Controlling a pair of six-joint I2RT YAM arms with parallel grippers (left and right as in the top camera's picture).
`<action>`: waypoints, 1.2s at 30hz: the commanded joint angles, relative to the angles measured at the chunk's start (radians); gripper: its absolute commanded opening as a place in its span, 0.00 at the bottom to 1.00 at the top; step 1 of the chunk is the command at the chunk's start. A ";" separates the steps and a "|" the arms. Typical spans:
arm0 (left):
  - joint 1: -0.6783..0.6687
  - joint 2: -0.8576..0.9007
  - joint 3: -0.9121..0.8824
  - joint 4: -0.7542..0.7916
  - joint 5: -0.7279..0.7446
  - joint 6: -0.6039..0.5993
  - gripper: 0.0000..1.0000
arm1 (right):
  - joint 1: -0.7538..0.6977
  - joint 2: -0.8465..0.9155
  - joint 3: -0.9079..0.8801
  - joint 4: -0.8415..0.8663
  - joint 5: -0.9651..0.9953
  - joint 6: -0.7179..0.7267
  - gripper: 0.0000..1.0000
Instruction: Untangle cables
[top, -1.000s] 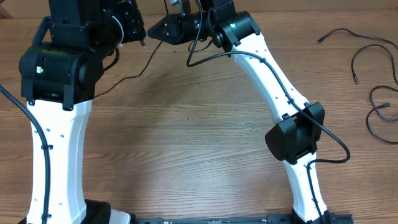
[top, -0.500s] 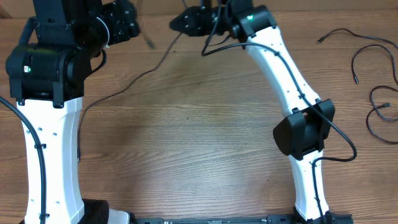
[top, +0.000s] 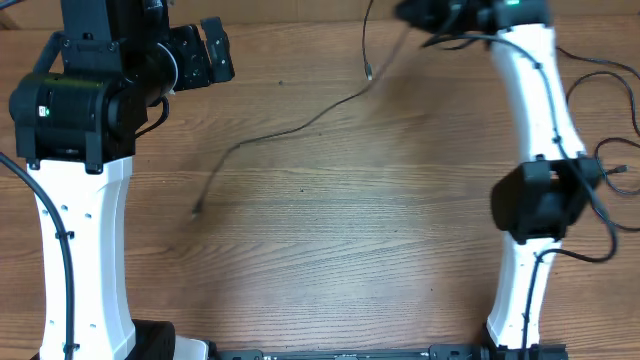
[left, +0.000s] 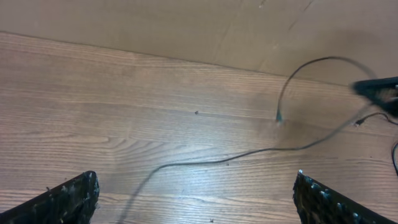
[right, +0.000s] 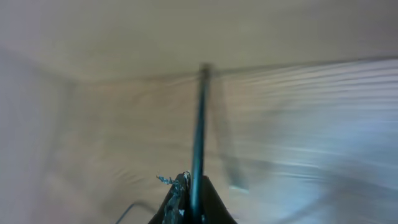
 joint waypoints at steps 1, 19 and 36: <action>0.004 -0.020 0.020 -0.002 -0.003 0.021 1.00 | -0.109 -0.135 0.022 -0.006 0.164 -0.086 0.04; 0.004 -0.020 0.020 -0.020 -0.003 0.021 0.99 | -0.625 -0.236 0.022 0.142 0.402 -0.185 0.04; 0.004 -0.005 0.019 -0.043 -0.003 0.021 1.00 | -0.681 -0.285 0.020 0.288 0.562 -0.398 0.04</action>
